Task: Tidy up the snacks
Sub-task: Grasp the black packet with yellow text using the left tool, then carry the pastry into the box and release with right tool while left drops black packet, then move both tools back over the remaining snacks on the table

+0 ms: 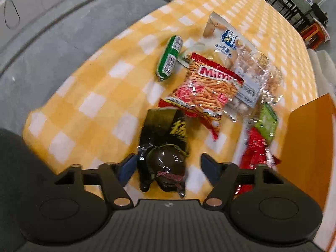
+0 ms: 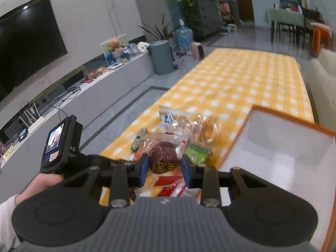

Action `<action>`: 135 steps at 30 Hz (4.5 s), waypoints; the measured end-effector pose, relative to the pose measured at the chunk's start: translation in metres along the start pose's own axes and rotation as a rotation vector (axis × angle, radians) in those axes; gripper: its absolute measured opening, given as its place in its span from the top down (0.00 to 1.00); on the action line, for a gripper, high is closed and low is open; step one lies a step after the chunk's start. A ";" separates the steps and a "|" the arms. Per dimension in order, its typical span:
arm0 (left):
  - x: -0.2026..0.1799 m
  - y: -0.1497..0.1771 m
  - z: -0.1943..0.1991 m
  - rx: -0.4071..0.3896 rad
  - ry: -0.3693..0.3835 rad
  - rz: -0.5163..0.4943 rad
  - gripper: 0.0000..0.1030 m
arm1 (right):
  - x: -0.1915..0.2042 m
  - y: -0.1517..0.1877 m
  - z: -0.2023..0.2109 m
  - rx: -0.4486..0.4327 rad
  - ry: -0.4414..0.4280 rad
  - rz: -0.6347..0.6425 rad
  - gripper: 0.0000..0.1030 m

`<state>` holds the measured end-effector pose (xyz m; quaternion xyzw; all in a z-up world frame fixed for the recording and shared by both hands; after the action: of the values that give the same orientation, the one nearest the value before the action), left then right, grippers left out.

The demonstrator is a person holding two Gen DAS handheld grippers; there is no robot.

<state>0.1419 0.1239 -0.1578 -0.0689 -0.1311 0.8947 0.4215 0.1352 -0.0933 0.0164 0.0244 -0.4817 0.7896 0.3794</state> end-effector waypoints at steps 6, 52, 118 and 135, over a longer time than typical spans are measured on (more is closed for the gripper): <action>0.002 0.004 0.000 -0.004 0.015 -0.016 0.43 | -0.008 0.001 0.004 -0.011 -0.016 -0.026 0.69; -0.192 0.090 0.110 -0.132 0.261 -0.559 0.51 | -0.129 0.091 0.036 0.030 0.185 -0.473 0.69; 0.003 -0.043 0.075 -0.269 0.138 -0.253 0.19 | -0.055 0.037 0.017 -0.072 0.306 -0.344 0.51; 0.052 -0.096 0.011 -0.237 0.123 -0.099 0.19 | 0.016 0.013 -0.166 0.093 0.187 -0.251 0.39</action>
<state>0.1771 0.2208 -0.1200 -0.1663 -0.2132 0.8451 0.4612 0.1698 0.0419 -0.0753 0.0283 -0.4001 0.7563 0.5168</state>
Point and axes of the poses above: each gripper's, at about its wrist camera, not at the fingertips, and z roughly against the way its jaws point, x to its left, y to its underside, the point moved 8 cm from there along -z, roughly the way its jaws point, and after that the axes turned 13 degrees about -y, right-handed, at the moved point
